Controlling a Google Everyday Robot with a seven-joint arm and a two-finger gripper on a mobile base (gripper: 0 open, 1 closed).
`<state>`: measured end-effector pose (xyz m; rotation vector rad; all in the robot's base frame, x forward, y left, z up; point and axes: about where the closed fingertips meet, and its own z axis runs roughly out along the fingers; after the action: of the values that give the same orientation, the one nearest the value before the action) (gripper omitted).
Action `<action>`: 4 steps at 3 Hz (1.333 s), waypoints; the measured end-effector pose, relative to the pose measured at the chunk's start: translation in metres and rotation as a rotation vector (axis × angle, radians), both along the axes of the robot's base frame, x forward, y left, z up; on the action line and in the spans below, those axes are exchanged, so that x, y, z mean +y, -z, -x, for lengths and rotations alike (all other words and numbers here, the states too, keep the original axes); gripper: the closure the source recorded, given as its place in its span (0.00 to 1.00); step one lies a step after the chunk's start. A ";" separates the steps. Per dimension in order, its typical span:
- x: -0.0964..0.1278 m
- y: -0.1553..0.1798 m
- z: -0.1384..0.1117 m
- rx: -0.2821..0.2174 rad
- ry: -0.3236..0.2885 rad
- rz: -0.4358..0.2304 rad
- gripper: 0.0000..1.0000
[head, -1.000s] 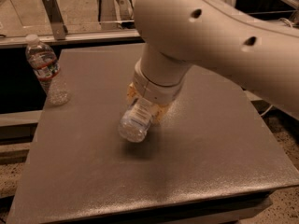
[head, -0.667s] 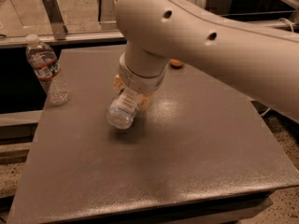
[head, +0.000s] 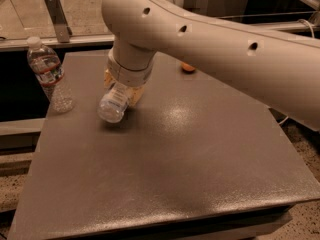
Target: Move blue plastic bottle near water bottle
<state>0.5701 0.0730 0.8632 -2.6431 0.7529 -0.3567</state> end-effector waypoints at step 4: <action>0.054 0.017 -0.038 0.054 -0.067 -0.025 0.30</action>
Offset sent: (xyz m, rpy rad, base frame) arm 0.0406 0.0527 -0.0142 0.0220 0.0453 0.0631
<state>0.6083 0.1274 0.8459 -2.6566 0.6789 -0.2573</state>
